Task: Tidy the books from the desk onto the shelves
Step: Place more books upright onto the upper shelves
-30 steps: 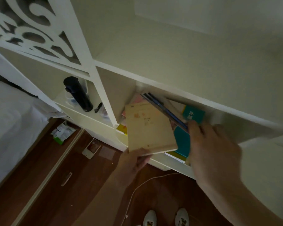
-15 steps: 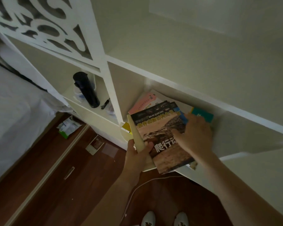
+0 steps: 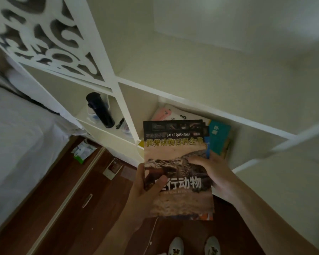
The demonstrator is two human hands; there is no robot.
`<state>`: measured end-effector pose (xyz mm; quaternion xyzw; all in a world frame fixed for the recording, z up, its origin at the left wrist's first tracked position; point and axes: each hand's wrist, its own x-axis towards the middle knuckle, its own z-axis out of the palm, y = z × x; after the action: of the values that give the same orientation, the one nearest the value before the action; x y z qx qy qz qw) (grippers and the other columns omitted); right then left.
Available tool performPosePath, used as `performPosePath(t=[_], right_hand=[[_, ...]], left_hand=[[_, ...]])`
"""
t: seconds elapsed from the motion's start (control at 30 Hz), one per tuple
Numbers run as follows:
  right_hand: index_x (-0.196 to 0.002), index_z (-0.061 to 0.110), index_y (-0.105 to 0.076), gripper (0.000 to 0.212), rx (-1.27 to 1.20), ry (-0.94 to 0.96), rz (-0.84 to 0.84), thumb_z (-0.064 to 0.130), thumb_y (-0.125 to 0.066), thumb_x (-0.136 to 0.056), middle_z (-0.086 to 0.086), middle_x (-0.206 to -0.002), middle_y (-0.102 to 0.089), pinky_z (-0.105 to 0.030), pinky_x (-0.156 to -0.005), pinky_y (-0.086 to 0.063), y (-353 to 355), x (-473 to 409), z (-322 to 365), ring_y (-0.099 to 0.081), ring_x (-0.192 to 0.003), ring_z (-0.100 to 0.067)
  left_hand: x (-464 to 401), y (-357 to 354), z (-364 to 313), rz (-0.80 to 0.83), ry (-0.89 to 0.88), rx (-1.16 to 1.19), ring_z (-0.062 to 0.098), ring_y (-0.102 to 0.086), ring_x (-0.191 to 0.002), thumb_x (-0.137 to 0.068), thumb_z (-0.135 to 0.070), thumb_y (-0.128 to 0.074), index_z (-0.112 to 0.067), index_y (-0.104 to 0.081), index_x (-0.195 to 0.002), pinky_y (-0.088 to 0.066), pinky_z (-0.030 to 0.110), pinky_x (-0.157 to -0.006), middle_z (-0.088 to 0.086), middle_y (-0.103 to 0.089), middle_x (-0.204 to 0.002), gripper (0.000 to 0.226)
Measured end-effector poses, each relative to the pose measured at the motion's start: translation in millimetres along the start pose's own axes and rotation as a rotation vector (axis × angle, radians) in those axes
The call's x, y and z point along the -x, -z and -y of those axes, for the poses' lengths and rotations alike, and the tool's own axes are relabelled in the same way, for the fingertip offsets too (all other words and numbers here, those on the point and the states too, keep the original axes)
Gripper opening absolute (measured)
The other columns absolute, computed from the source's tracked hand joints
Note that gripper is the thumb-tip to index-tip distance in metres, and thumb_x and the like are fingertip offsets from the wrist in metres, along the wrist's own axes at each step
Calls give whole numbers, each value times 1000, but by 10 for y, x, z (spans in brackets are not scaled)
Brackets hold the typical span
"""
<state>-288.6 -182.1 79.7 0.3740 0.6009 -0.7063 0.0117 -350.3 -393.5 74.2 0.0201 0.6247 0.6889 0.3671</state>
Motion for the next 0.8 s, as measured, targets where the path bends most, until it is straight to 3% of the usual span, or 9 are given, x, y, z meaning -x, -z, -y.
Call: performPosePath(t=[0.07, 0.13, 0.2, 0.33, 0.43, 0.57, 0.67, 0.73, 0.8], right_hand=[[-123, 34, -64, 40, -41, 104, 38, 22, -75, -86, 17, -119, -70, -35, -105, -44, 7, 426, -25, -62, -116, -8], [-124, 31, -61, 38, -99, 200, 65, 16, -71, -90, 18, -116, -72, -25, -98, -48, 3, 901, 24, -65, -110, 0], [-128, 24, -61, 38, -93, 263, 64, 18, -71, -91, 6, -121, -72, -34, -98, -51, 18, 1230, 6, -67, -114, -13], [-115, 16, -69, 27, -28, 467, -151, 8, -71, -89, 5, -107, -77, -22, -85, -56, 329, 1874, -42, -71, -103, -12], [-110, 7, -72, 24, -4, 551, -331, -1, -71, -87, -3, -104, -78, -22, -85, -55, 809, 2108, -82, -72, -102, -16], [-95, 14, -72, 20, -71, 477, -508, -6, -69, -88, 12, -88, -78, -17, -73, -54, 1500, 2211, -209, -71, -86, -1], [-96, 15, -67, 26, -103, 372, -554, -10, -65, -90, 14, -84, -75, -14, -67, -55, 1937, 2085, -427, -69, -77, 5], [-101, 16, -69, 24, -98, 315, -557, -5, -68, -89, 9, -95, -75, -21, -74, -57, 2210, 1899, -681, -70, -81, 3], [-104, 21, -70, 24, -97, 271, -561, 1, -70, -90, 8, -100, -75, -32, -86, -57, 2423, 1725, -913, -70, -89, -1]], left_hand=[[298, 35, -79, 65, -56, -103, 14, -72, -110, -95, -5, -66, -41, -54, -128, -60, 28, -84, -6, -75, -119, 50], [561, 36, -213, 118, -118, -223, 15, -69, -116, -92, -8, -69, -45, -54, -127, -59, 31, -93, -5, -73, -122, 53], [731, 64, -326, 162, -154, -295, 17, -67, -119, -89, -6, -69, -35, -49, -136, -58, 31, -95, -4, -71, -125, 59], [955, -264, -463, 251, -270, -488, 5, -64, -120, -90, -8, -72, -30, -49, -136, -55, 29, -100, -15, -71, -124, 56], [796, -893, -410, 255, -436, -585, -11, -65, -100, -91, -8, -74, -15, -57, -132, -53, 12, -87, -16, -74, -107, 45], [410, -1810, -9, 307, -520, -719, 12, -64, -116, -92, -17, -75, -14, -61, -135, -51, 22, -95, -2, -69, -124, 45], [175, -2307, 364, 325, -456, -753, 16, -63, -108, -88, -3, -76, -9, -62, -133, -44, 2, -83, -9, -67, -111, 48], [40, -2528, 640, 344, -351, -768, 10, -61, -97, -90, 7, -70, -2, -61, -131, -42, -2, -73, -11, -64, -103, 43], [-85, -2656, 927, 365, -270, -749, 3, -60, -96, -91, 11, -66, -3, -57, -130, -44, 0, -75, -8, -62, -106, 42]])
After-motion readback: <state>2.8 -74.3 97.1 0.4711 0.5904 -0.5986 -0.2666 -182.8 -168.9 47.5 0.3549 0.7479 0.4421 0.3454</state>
